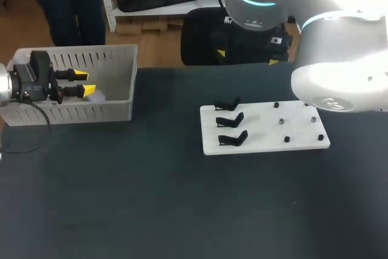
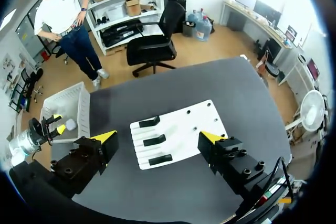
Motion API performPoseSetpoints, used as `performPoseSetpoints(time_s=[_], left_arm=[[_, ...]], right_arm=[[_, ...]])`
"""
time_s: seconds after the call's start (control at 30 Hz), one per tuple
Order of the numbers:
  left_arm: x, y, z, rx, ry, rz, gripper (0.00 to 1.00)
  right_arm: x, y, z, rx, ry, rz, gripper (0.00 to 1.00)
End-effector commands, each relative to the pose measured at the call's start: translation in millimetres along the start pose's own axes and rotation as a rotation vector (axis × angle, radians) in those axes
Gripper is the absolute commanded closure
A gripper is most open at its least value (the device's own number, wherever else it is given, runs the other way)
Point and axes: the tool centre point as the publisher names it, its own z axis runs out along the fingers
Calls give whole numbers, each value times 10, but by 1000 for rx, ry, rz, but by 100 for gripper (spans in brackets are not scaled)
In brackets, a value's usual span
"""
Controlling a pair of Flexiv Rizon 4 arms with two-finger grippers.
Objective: Pick up each earbud case from the left stands, insert the matching earbuds, close the lid, and place the case in the box.
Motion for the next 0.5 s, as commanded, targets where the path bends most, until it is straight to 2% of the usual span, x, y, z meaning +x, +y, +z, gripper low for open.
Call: performPoseSetpoints(time_s=[0.03, 0.3, 0.5], left_arm=[[-142, -70, -4, 2, -28, 19, 0], [-607, -397, -51, 24, -25, 61, 0], [-866, -671, -33, 40, -1, 72, 0]], right_arm=[[4, -121, -44, -67, -8, 1, 0], [28, -294, -23, -108, -12, -41, 0], [73, -448, 60, -132, 4, -87, 0]])
